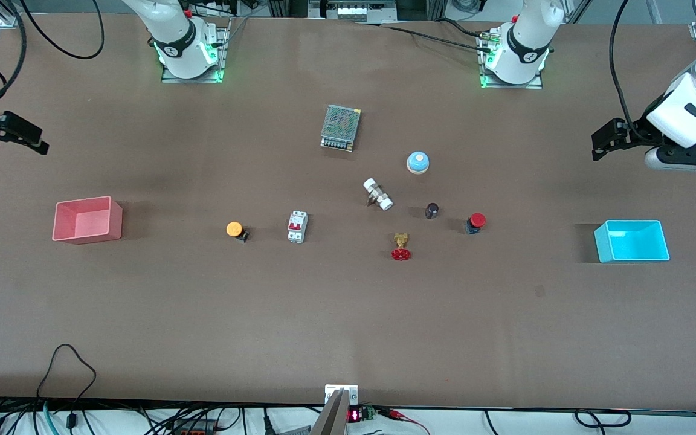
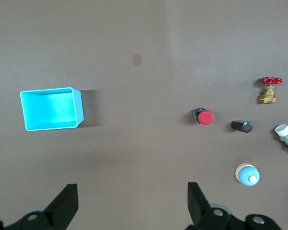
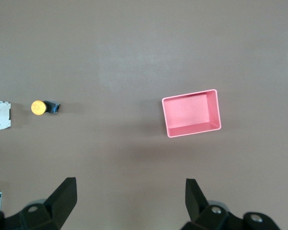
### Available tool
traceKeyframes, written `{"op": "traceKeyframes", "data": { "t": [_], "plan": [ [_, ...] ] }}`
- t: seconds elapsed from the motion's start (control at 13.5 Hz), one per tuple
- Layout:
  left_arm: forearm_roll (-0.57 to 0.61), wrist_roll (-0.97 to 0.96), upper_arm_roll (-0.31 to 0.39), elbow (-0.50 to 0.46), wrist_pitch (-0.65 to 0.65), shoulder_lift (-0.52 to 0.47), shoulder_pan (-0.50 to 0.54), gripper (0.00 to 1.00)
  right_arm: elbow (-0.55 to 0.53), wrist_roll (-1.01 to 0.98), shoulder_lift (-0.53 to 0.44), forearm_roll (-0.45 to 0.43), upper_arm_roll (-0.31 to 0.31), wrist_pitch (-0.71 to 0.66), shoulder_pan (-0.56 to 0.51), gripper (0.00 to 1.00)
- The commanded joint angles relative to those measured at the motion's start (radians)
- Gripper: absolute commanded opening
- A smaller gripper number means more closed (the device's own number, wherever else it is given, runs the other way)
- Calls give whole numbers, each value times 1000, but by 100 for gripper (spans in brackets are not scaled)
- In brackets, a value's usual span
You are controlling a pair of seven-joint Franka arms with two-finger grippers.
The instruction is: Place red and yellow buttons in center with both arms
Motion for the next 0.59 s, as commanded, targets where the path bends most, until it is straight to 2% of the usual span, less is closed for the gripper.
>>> {"op": "traceKeyframes", "data": {
  "t": [0.0, 0.52],
  "plan": [
    [17, 4, -2, 34, -23, 17, 3, 100, 26, 12, 26, -5, 17, -4, 1, 100],
    [18, 2, -2, 34, -22, 17, 3, 100, 32, 45, 28, 0, 20, 0, 27, 100]
  ]
}}
